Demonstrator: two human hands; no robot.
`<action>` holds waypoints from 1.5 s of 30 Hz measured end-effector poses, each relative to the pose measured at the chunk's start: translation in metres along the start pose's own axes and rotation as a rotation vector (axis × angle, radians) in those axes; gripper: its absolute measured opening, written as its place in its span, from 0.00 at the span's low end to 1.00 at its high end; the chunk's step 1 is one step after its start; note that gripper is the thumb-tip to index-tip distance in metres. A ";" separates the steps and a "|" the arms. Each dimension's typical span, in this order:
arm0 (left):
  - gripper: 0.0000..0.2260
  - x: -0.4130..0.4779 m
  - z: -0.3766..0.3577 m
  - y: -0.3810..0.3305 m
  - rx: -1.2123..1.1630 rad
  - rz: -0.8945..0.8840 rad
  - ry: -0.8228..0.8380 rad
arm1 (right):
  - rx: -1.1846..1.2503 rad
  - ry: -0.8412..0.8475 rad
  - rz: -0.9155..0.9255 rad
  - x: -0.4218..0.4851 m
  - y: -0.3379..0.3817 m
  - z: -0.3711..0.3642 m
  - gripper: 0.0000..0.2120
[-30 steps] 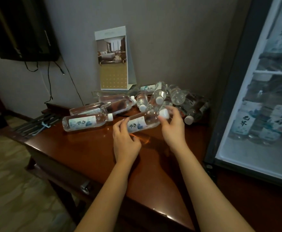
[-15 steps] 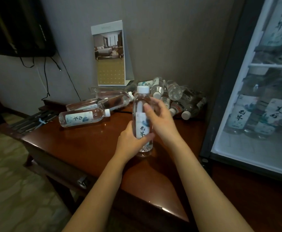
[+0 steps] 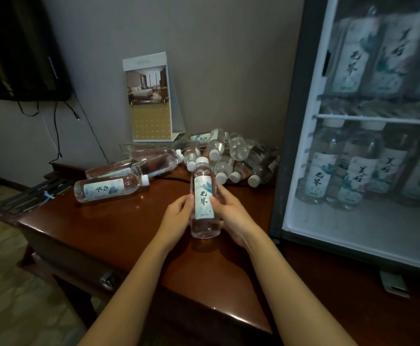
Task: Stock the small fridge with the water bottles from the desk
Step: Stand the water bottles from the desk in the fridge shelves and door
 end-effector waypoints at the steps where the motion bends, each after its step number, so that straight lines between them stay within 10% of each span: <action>1: 0.11 -0.003 -0.004 -0.004 -0.050 0.000 -0.001 | 0.008 0.000 0.009 -0.004 0.002 0.002 0.26; 14: 0.18 -0.051 -0.050 -0.104 -0.167 -0.317 0.070 | -0.048 0.086 0.222 -0.111 0.038 0.049 0.31; 33: 0.21 -0.024 -0.264 -0.157 -0.243 -0.432 0.465 | -0.011 -0.542 0.429 -0.212 0.041 0.228 0.31; 45: 0.21 -0.002 -0.310 -0.134 -0.263 -0.422 0.409 | -0.073 -0.591 0.424 -0.198 0.041 0.274 0.27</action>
Point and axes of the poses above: each hand's wrist, its own x-axis towards the middle knuckle, its own z-axis out of the back of the hand, y = z × x, the point moved 5 cm from there along x, towards the middle knuckle, and after that the axes turned 12 degrees about -z, right-handed, at the moved point
